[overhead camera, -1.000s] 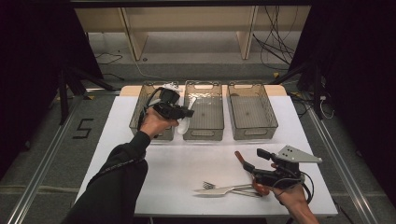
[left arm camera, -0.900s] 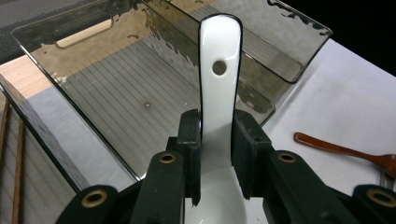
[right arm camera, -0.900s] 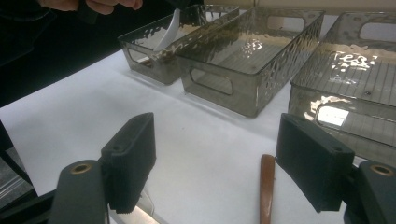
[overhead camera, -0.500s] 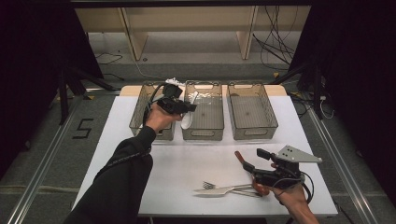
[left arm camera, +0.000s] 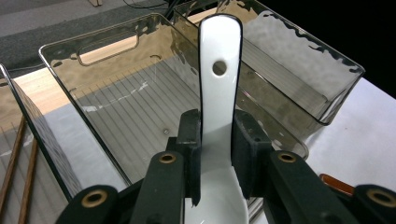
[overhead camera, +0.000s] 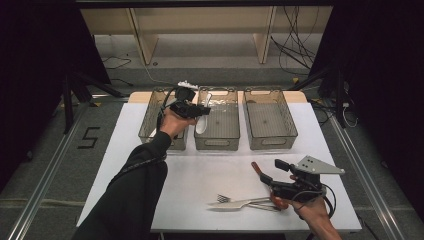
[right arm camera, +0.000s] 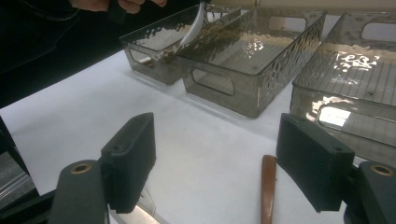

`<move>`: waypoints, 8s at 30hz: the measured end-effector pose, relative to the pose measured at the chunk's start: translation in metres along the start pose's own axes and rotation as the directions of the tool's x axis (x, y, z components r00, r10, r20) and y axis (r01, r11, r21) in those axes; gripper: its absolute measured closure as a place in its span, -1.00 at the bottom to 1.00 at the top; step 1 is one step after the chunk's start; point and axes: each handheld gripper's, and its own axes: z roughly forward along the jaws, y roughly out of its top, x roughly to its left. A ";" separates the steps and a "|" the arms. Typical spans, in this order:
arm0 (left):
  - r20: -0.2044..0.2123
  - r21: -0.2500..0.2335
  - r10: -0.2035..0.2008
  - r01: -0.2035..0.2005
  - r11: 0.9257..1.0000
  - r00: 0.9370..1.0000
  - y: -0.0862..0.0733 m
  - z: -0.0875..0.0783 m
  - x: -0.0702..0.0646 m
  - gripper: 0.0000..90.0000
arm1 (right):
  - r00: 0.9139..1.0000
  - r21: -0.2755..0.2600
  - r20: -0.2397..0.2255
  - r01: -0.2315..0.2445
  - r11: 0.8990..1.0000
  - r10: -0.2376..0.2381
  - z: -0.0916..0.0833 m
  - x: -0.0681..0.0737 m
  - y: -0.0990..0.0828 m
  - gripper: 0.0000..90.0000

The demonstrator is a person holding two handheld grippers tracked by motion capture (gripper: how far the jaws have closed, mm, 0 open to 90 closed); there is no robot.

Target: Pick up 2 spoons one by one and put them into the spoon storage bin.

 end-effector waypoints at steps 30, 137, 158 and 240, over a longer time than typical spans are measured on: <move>-0.038 0.015 -0.025 0.025 1.000 0.999 -0.003 0.025 0.000 0.36 | 1.000 -0.004 -0.003 0.000 1.000 0.000 0.000 0.000 0.000 -0.35; 0.023 -0.092 0.032 -0.030 0.995 0.999 -0.180 -0.140 -0.031 -0.64 | 0.998 0.687 0.064 -0.060 0.724 0.022 0.077 -0.038 -0.019 0.60; 0.011 -0.099 0.031 -0.029 0.995 0.999 -0.180 -0.141 -0.028 -0.63 | 0.999 0.656 0.030 0.014 0.755 -0.044 0.073 -0.029 -0.010 0.82; 0.014 -0.199 -0.003 0.006 0.980 1.000 -0.180 -0.147 -0.024 -0.64 | 0.993 0.372 0.110 -0.011 0.928 -0.032 0.219 -0.039 0.160 0.82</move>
